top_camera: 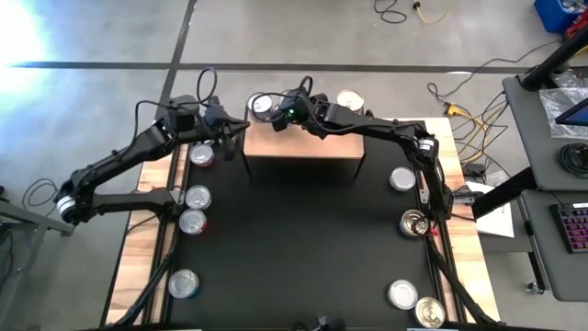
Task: Stack canned seafood by type on shelf
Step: Stack the green-blue tuna can on the shelf
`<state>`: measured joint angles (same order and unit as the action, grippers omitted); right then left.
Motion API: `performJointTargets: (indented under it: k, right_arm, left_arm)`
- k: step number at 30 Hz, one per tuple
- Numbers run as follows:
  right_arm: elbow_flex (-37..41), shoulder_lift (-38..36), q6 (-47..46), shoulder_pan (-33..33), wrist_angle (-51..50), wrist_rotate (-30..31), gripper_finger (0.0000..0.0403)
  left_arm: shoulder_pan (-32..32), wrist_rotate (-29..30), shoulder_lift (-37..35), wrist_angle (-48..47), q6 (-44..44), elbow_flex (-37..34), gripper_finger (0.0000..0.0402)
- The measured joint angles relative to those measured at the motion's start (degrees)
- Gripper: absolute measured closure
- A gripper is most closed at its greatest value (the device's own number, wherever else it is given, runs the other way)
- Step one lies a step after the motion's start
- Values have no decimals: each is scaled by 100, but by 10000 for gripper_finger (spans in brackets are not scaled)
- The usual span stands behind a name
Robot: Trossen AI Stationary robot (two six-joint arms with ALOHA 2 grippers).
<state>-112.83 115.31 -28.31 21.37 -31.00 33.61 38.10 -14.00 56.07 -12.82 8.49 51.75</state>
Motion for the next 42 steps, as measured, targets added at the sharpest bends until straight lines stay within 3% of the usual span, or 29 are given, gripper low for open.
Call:
performJointTargets:
  k: [5,11,19,31,42]
  right_arm:
    - [191,0,-216,2,0,91,25]
    - [508,0,-170,4,255,38,25]
    - [595,0,237,-11,1221,-110,23]
    - [624,164,305,215,1335,-647,20]
    - [611,201,557,157,1282,-707,11]
  left_arm:
    - [5,-49,42,11,-143,0,400]
    - [-3,-648,-105,9,-183,0,400]
    - [1,-353,-374,3,-157,0,400]
    - [1,-332,-356,341,-149,0,400]
    - [5,-394,-356,529,-81,0,400]
